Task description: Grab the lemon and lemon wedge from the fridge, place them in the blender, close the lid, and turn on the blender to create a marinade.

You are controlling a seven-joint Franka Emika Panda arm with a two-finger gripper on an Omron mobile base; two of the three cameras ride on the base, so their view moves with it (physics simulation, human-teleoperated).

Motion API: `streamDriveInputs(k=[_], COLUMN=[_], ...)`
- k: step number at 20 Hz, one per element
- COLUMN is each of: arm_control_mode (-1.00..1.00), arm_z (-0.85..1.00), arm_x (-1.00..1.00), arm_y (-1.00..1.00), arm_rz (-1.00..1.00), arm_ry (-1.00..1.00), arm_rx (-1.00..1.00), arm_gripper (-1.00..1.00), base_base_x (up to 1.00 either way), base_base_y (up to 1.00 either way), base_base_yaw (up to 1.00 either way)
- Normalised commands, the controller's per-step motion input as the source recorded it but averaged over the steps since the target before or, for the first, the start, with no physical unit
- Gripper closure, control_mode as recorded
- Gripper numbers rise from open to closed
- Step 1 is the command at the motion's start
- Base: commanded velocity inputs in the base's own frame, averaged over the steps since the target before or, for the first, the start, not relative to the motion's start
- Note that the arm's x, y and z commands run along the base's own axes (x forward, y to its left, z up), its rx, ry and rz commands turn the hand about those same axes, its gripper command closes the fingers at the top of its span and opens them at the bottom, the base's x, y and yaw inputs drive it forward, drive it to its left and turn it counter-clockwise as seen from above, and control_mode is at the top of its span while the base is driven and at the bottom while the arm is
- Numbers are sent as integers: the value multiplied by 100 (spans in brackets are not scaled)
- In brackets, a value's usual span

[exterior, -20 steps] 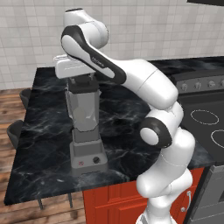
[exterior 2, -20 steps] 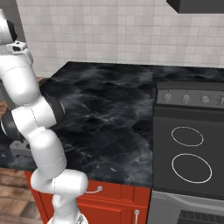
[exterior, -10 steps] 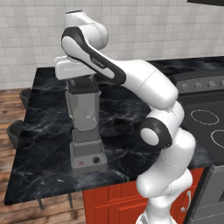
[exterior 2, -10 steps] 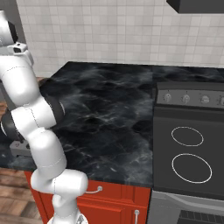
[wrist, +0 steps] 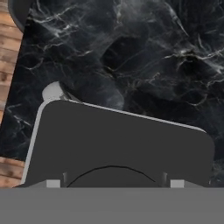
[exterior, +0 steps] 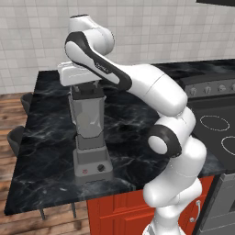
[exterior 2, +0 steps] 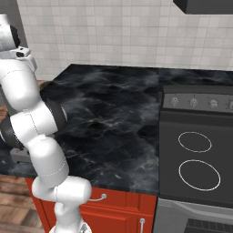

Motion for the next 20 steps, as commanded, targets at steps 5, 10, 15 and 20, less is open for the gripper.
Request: streamDriveInputs(k=[5,10,15,20], arm_control_mode=[-100,-100,-100,-100], arm_z=[-28,-29,-10,0], arm_x=[-1,-9,-3,-1], arm_y=[0,0,0,0], arm_rz=[0,0,0,0], arm_ry=[0,0,-5,-8], arm_rx=[0,0,3,3], arm_gripper=[100,-100,-100,-100], base_base_x=[0,0,0,0], base_base_y=[0,0,0,0], base_base_yaw=[0,0,0,0])
